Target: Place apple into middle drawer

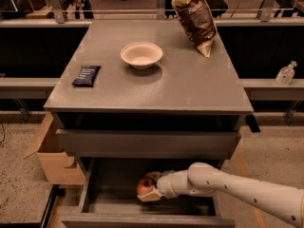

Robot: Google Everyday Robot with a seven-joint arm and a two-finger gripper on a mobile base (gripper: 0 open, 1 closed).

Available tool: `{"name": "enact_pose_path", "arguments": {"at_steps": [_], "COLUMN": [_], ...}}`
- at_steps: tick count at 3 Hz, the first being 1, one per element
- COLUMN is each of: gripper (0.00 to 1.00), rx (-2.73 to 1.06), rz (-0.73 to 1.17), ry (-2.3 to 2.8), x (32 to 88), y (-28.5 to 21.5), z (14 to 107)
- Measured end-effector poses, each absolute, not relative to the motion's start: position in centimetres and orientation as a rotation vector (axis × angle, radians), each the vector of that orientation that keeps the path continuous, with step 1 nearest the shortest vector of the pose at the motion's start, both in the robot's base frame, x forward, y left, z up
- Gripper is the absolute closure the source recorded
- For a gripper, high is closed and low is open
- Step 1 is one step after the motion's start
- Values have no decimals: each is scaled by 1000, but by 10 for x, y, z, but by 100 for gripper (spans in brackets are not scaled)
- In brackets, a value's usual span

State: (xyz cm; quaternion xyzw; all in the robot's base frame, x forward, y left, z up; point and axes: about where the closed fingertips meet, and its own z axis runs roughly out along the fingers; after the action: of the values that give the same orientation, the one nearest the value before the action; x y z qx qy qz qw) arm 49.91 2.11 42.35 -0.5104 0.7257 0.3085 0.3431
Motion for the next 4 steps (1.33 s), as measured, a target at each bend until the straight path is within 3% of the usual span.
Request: {"name": "enact_pose_path", "arguments": {"at_steps": [2,3,4], "gripper": [100,88,66], "rx": [-1319,-1317,-1319], "rz": [758,756,759], "ry": [1887,1888,1887], "x": [514,514,514], "y": [33,34,35], "z": [393,391,390]}}
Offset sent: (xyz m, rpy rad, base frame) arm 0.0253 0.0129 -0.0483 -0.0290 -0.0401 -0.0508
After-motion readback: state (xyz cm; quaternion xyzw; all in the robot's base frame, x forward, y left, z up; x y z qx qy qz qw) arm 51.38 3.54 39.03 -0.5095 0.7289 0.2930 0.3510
